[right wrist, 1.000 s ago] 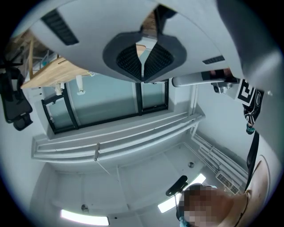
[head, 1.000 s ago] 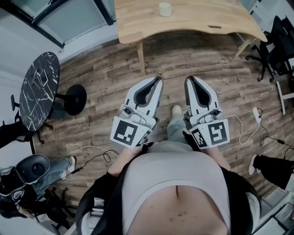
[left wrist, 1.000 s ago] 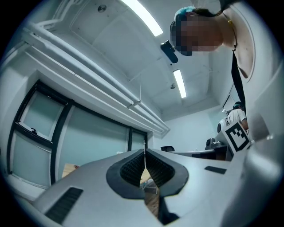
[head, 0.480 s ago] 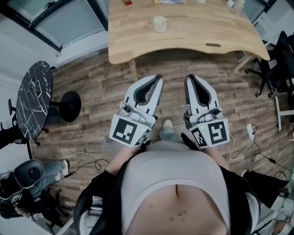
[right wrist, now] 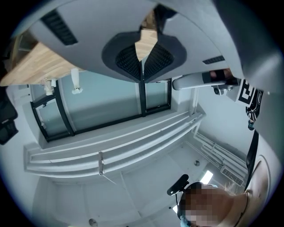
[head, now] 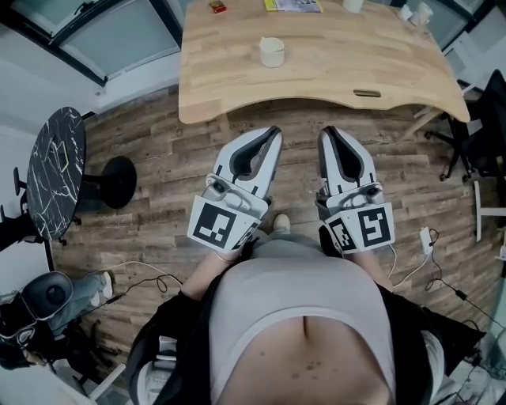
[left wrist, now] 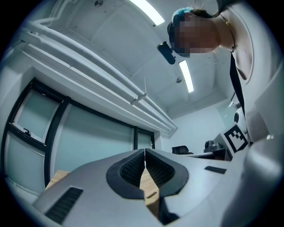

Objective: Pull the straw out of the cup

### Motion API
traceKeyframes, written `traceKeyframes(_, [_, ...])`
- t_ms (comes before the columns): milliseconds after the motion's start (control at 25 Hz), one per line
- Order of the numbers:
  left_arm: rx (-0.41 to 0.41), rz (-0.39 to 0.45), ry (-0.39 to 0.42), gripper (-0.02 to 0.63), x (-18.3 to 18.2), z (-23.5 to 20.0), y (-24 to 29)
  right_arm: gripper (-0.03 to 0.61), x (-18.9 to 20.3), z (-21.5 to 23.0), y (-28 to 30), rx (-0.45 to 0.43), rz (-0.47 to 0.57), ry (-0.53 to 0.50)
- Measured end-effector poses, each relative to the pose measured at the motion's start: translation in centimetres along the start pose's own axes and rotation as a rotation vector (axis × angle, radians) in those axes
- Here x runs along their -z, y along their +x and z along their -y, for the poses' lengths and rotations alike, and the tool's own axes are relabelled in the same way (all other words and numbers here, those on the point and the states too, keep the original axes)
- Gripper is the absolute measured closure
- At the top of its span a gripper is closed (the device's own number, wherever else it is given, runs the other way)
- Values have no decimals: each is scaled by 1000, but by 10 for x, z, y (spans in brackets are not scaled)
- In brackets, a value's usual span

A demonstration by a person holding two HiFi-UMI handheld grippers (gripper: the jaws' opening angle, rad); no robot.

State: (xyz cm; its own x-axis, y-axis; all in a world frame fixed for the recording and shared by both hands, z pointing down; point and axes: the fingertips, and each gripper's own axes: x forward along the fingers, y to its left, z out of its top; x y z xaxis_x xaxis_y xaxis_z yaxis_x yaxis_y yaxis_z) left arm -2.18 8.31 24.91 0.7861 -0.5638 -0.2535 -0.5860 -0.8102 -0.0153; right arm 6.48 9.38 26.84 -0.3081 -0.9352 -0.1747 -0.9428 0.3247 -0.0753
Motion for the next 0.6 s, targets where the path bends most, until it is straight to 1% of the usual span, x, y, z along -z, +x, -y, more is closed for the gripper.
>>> traceKeyframes(360, [3,-1,-1,603,3,-16,16,543,7,7,18,-7,-5,25])
traceKeyframes(600, [-23,-10,2,603,8,-24,21,543,10,15,26,-18,-8,28])
